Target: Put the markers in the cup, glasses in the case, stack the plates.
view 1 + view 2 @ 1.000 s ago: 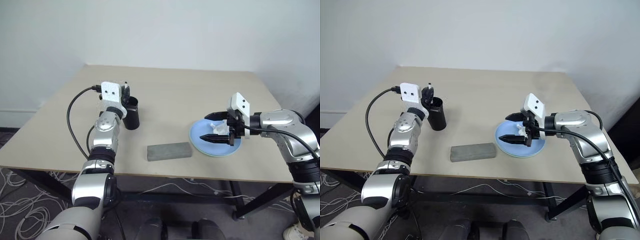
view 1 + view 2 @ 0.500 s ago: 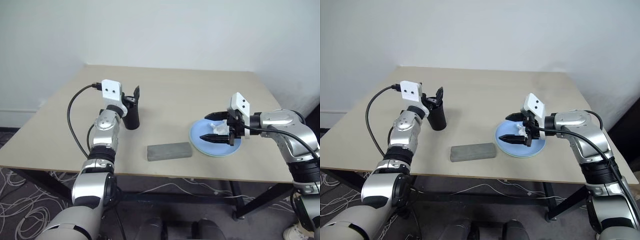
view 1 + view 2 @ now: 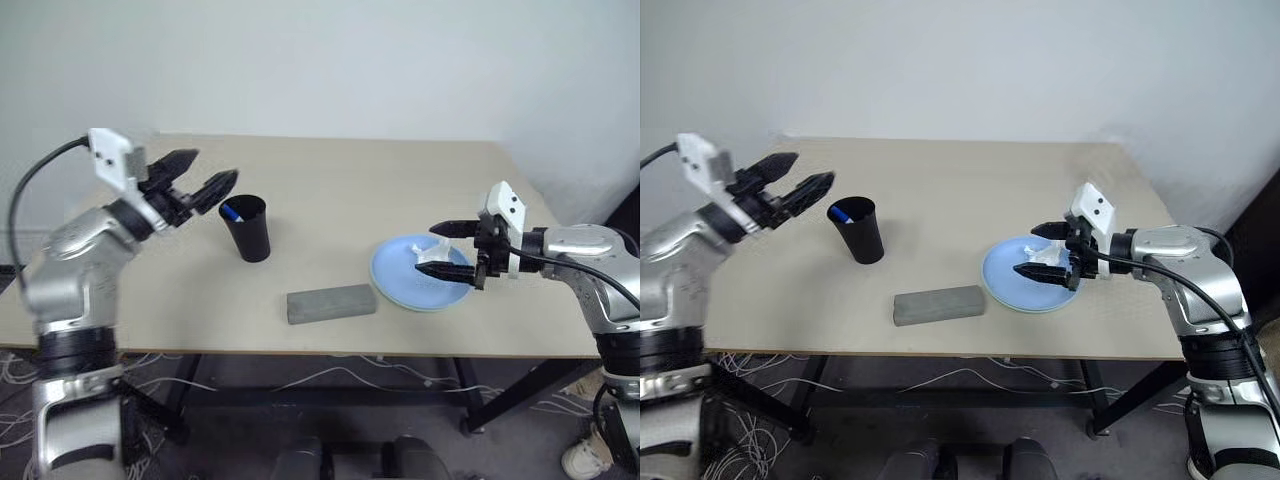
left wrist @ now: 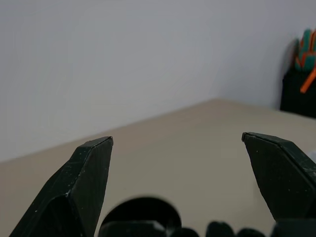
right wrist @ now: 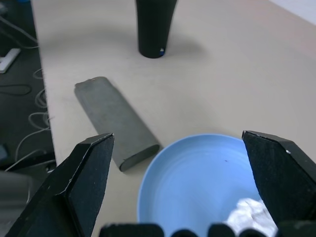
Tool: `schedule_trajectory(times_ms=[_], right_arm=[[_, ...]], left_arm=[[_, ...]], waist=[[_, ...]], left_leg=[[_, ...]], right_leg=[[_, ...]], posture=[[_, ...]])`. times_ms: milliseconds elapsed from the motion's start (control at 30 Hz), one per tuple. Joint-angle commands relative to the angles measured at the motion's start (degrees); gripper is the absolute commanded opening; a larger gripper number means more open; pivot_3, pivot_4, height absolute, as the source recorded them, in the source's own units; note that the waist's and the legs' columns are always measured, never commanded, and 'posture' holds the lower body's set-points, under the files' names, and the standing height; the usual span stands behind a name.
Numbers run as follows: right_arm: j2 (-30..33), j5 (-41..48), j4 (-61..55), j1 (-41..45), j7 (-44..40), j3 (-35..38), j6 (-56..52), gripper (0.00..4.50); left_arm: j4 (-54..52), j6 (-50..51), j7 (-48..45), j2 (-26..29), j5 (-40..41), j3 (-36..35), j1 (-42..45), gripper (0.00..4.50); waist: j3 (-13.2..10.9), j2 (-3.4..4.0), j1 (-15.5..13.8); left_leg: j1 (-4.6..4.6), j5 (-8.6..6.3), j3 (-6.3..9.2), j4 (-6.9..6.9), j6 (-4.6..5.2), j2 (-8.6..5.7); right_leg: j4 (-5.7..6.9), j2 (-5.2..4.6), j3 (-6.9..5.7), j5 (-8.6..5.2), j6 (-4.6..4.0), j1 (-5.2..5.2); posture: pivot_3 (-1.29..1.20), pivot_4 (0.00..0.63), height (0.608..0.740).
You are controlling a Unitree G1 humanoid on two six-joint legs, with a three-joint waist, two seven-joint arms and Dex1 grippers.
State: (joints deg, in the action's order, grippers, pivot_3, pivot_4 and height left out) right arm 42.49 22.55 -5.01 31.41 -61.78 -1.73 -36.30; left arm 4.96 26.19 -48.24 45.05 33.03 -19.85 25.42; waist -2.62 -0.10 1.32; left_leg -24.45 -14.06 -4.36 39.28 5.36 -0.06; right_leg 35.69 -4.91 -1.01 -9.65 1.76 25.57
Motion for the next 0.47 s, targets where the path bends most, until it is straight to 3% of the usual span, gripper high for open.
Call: schedule_trajectory(times_ms=[33,167,367,467], right_arm=[[0.70,1.30,-2.06,-0.51,1.92,3.17,-0.53,4.50],[0.29,1.93,-2.21,-1.29,3.44,4.16,-1.63,4.50],[-1.95,2.86,-2.63,-4.37,5.85,4.21,-2.75,4.50],[-3.16,3.70,-3.91,-4.96,6.70,3.87,-3.57,4.50]], left_arm=[[-1.32,1.68,-6.60,5.77,2.85,-7.33,-6.71,4.45],[-0.20,-0.03,-9.54,9.03,1.34,-11.76,-14.95,4.45],[-10.59,5.15,-3.81,3.95,4.77,-15.30,-23.92,4.45],[-13.74,7.16,-1.49,2.05,5.90,-16.10,-26.35,4.45]], waist=[[-0.01,0.01,0.04],[-0.01,0.01,-0.25],[0.01,-0.03,-0.36],[0.01,-0.03,-0.21]], left_leg=[[0.01,0.00,0.00,-0.03,0.00,0.02],[-0.04,0.02,-0.20,-0.13,-0.07,0.24],[-0.10,0.07,-0.69,-0.54,-0.17,0.30],[-0.11,0.07,-1.06,-0.53,-0.17,0.57]], right_leg=[[-0.02,0.00,-0.02,0.00,0.00,0.04],[-0.03,-0.12,-0.20,0.07,-0.10,0.32],[-0.02,-1.14,-1.08,0.22,-0.22,0.67],[-0.04,-1.20,-1.40,0.29,-0.32,0.75]], posture=[[0.00,0.000,0.737],[0.00,0.000,0.737],[0.00,0.000,0.737],[0.00,0.000,0.737]])
